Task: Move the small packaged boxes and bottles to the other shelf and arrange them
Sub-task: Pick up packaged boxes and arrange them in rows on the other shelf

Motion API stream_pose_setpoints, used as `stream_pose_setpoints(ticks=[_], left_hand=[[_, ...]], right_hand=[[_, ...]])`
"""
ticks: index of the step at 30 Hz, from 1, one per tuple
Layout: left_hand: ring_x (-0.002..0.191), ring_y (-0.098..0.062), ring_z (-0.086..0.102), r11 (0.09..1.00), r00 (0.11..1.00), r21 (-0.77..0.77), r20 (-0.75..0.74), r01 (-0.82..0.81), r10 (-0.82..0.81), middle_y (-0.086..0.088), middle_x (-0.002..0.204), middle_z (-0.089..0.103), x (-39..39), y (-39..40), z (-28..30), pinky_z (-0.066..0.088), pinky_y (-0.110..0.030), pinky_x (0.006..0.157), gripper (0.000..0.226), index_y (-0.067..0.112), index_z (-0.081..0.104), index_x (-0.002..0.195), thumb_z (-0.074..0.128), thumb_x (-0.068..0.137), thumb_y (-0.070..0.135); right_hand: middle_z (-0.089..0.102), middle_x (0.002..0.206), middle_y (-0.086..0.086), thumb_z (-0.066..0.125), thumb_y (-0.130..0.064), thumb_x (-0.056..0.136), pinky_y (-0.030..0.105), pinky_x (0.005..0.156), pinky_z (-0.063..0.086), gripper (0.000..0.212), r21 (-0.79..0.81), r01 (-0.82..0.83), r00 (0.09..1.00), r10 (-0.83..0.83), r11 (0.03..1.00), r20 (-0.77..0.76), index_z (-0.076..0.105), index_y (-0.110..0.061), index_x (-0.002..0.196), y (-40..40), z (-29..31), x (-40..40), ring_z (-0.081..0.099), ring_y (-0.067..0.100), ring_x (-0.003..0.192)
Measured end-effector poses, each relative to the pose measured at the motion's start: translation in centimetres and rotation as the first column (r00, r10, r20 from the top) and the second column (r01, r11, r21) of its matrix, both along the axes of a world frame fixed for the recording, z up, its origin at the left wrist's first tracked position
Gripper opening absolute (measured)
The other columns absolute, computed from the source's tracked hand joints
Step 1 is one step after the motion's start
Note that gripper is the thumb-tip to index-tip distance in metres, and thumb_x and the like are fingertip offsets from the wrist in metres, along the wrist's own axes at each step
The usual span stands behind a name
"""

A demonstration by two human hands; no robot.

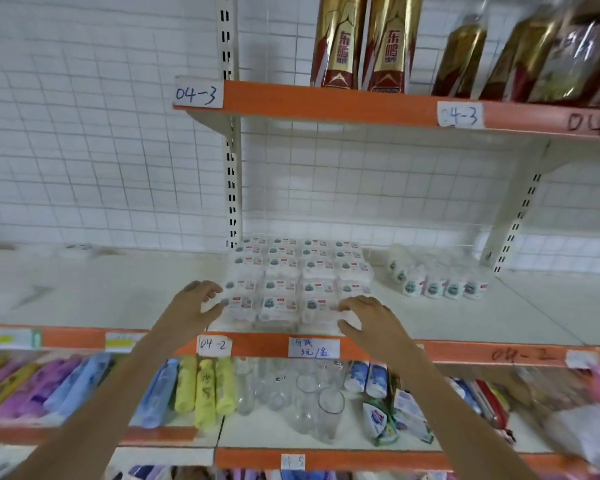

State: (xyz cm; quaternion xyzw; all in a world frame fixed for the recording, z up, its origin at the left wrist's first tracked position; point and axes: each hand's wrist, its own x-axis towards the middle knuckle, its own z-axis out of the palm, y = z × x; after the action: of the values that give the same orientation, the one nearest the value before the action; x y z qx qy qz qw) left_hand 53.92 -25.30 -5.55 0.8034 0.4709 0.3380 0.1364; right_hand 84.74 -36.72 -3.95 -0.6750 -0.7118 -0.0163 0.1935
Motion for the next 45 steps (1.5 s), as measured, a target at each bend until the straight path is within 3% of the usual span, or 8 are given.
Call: stream_pose_setpoints(ticks=[4,8,10,14,18,24,33,45], left_hand=[[0.087,-0.015,0.056,1.000,0.998,0.027,-0.058,0.008,-0.007,0.001,0.095,0.054,-1.3,-7.1,-1.3,0.045,-0.031,0.083,0.033,0.010,0.062,0.104,0.058,0.077,0.028],[0.092,-0.009,0.056,0.999,0.988,-0.027,-0.154,-0.017,0.013,0.006,0.095,0.058,-3.2,-14.3,-3.0,0.039,-0.016,0.077,0.039,0.011,0.063,0.105,0.052,0.079,0.038],[0.093,-0.017,0.057,0.996,0.982,-0.069,-0.182,-0.063,0.050,0.001,0.100,0.058,-4.9,-17.4,-4.0,0.041,-0.024,0.075,0.050,0.011,0.061,0.107,0.045,0.077,0.048],[0.102,-0.017,0.059,0.968,0.950,-0.098,-0.238,-0.229,0.201,0.001,0.113,0.055,-9.5,-23.4,-4.8,0.048,-0.030,0.080,0.031,0.016,0.056,0.118,0.058,0.088,0.025],[0.106,-0.012,0.053,0.919,0.900,-0.123,-0.286,-0.375,0.329,0.005,0.118,0.050,-14.9,-28.0,-4.6,0.042,-0.020,0.080,0.033,0.018,0.051,0.123,0.054,0.091,0.026],[0.103,-0.015,0.057,0.819,0.817,-0.125,-0.249,-0.559,0.520,0.001,0.116,0.057,-24.3,-32.6,-4.5,0.045,-0.025,0.084,0.035,0.014,0.056,0.122,0.059,0.088,0.022],[0.086,-0.009,0.055,0.764,0.766,-0.094,-0.179,-0.638,0.618,0.017,0.091,0.049,-40.8,-28.5,-4.7,0.038,-0.017,0.071,0.025,0.019,0.060,0.109,0.062,0.085,0.017],[0.102,-0.013,0.052,0.817,0.817,-0.120,-0.226,-0.564,0.530,0.001,0.119,0.053,-58.6,-15.3,-1.3,0.040,-0.021,0.082,0.033,0.018,0.052,0.123,0.056,0.090,0.022]], right_hand=[[0.058,0.119,-0.001,0.049,-0.031,0.093,0.029,0.088,0.043,0.028,-0.034,-0.065,0.997,0.066,0.997,0.030,0.055,-0.018,0.118,-5.4,-1.7,0.0,0.053,0.018,0.108],[0.059,0.116,-0.004,0.051,-0.031,0.092,0.027,0.086,0.044,0.030,-0.053,-0.145,0.989,0.144,0.988,-0.026,0.055,-0.018,0.119,-10.2,-3.6,-1.0,0.056,0.015,0.107],[0.059,0.117,-0.005,0.052,-0.031,0.092,0.025,0.085,0.041,0.029,-0.084,-0.175,0.984,0.171,0.981,-0.057,0.055,-0.020,0.118,-12.0,-4.6,-2.0,0.055,0.014,0.109],[0.061,0.113,-0.006,0.057,-0.030,0.088,0.029,0.090,0.044,0.026,-0.101,-0.263,0.956,0.245,0.959,-0.164,0.057,-0.022,0.113,-13.9,-6.3,-5.4,0.055,0.015,0.109],[0.058,0.112,-0.010,0.057,-0.031,0.089,0.026,0.088,0.042,0.026,-0.106,-0.399,0.906,0.374,0.911,-0.200,0.057,-0.026,0.115,-14.2,-6.9,-11.0,0.053,0.010,0.108],[0.055,0.114,-0.013,0.055,-0.035,0.090,0.023,0.085,0.042,0.030,-0.139,-0.588,0.800,0.547,0.797,-0.245,0.054,-0.028,0.119,-12.1,-7.3,-21.9,0.051,0.006,0.108],[0.057,0.111,-0.015,0.058,-0.037,0.088,0.024,0.086,0.046,0.026,-0.150,-0.678,0.723,0.618,0.719,-0.308,0.055,-0.032,0.113,-4.7,-6.6,-40.0,0.054,0.003,0.103],[0.053,0.109,-0.017,0.060,-0.030,0.089,0.022,0.084,0.042,0.030,-0.113,-0.661,0.725,0.592,0.742,-0.352,0.056,-0.029,0.118,5.9,-2.8,-58.1,0.050,0.001,0.101]])
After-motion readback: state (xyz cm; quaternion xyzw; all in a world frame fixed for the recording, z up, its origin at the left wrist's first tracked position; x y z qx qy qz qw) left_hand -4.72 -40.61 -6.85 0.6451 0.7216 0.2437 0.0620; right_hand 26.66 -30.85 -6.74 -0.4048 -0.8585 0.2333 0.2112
